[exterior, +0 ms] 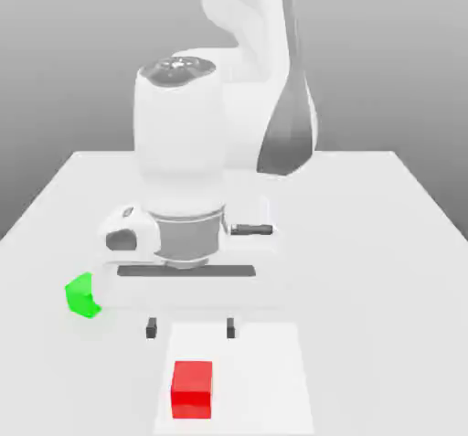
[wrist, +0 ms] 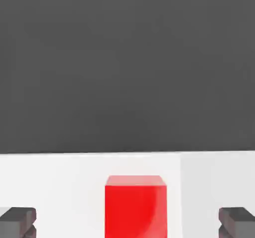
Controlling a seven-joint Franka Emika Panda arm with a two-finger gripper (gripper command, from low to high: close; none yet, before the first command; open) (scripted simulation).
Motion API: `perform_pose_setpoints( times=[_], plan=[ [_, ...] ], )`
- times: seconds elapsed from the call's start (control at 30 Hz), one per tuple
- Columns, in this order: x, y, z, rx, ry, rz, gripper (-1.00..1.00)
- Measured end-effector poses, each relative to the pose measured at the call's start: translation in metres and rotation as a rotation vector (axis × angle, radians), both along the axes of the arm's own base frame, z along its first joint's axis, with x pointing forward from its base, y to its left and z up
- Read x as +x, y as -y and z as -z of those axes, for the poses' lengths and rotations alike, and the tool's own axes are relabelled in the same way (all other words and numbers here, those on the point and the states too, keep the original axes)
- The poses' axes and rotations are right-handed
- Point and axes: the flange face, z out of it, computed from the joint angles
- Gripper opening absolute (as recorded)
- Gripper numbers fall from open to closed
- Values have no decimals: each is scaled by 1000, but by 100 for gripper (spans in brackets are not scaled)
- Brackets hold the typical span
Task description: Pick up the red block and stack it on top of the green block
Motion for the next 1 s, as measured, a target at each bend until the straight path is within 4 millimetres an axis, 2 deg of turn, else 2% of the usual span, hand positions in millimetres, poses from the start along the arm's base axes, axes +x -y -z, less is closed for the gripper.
perform_pose_setpoints(
  times=[0.13, 0.17, 0.4, 0.57, 0.67, 0.73, 0.83, 1.0],
  plan=[
    [-2, 1, 52, -2, -14, -1, 0],
    [-3, 1, 62, -2, -15, 0, -100],
    [-3, 1, 64, -2, -15, -1, -100],
    [-4, 3, 12, -2, -15, 1, -100],
    [-30, 50, -6, -11, -16, 57, -100],
    [-58, 97, -14, -15, -18, 133, -100],
    [-106, 147, -23, -16, -20, 218, -100],
    [-179, 185, -32, -7, -19, 290, -100]
  ],
)
